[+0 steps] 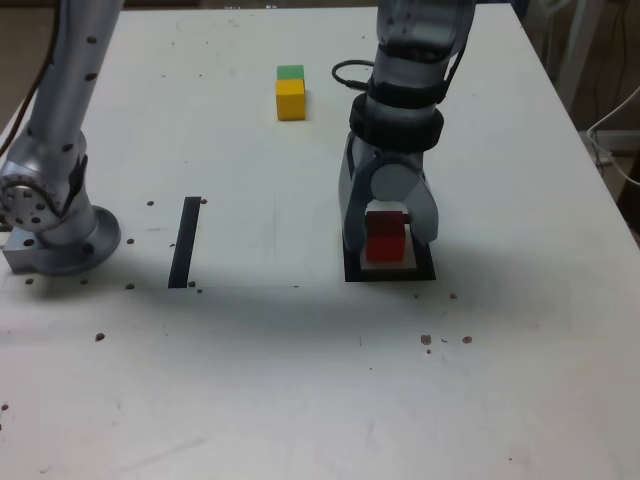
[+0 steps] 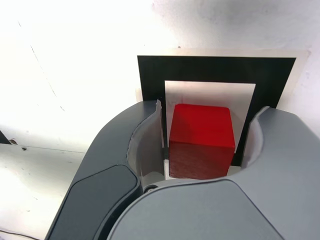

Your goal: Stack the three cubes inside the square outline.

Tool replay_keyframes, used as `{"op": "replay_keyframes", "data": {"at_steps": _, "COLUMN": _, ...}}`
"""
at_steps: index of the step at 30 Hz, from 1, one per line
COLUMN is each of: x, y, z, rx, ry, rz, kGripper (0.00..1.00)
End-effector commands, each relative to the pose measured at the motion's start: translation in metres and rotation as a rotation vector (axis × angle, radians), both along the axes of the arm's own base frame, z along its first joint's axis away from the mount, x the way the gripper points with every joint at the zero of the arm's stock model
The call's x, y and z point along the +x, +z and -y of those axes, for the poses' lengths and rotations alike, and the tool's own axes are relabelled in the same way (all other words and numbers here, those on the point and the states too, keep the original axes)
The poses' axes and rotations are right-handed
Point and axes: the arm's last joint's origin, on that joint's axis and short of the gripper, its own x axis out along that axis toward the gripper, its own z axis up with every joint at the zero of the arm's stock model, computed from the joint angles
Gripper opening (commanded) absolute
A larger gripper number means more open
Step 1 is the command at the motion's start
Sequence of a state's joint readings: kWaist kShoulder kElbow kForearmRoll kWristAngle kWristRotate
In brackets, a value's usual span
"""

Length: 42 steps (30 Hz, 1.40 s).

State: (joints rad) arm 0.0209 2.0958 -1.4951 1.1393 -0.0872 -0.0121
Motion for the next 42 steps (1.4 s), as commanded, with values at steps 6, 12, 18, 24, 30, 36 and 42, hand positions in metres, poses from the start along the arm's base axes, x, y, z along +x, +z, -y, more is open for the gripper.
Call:
{"op": "replay_keyframes", "data": {"at_steps": 6, "x": -0.014, "y": 0.020, "z": -0.002, "rx": 0.029, "ry": -0.017, "rz": 0.040, "kGripper": 0.99}}
{"op": "replay_keyframes", "data": {"at_steps": 12, "x": -0.042, "y": 0.042, "z": 0.000, "rx": 0.017, "ry": -0.045, "rz": 0.062, "kGripper": 0.99}}
{"op": "replay_keyframes", "data": {"at_steps": 18, "x": -0.066, "y": 0.066, "z": 0.001, "rx": 0.010, "ry": -0.074, "rz": 0.101, "kGripper": 0.99}}
{"op": "replay_keyframes", "data": {"at_steps": 24, "x": -0.092, "y": 0.095, "z": -0.024, "rx": 0.042, "ry": -0.042, "rz": 0.147, "kGripper": 0.99}}
{"op": "replay_keyframes", "data": {"at_steps": 30, "x": -0.119, "y": 0.112, "z": -0.079, "rx": 0.062, "ry": 0.027, "rz": 0.127, "kGripper": 0.99}}
{"op": "replay_keyframes", "data": {"at_steps": 36, "x": -0.127, "y": 0.126, "z": -0.126, "rx": 0.102, "ry": 0.072, "rz": 0.133, "kGripper": 0.99}}
{"op": "replay_keyframes", "data": {"at_steps": 42, "x": -0.117, "y": 0.131, "z": -0.165, "rx": 0.128, "ry": 0.112, "rz": 0.151, "kGripper": 0.99}}
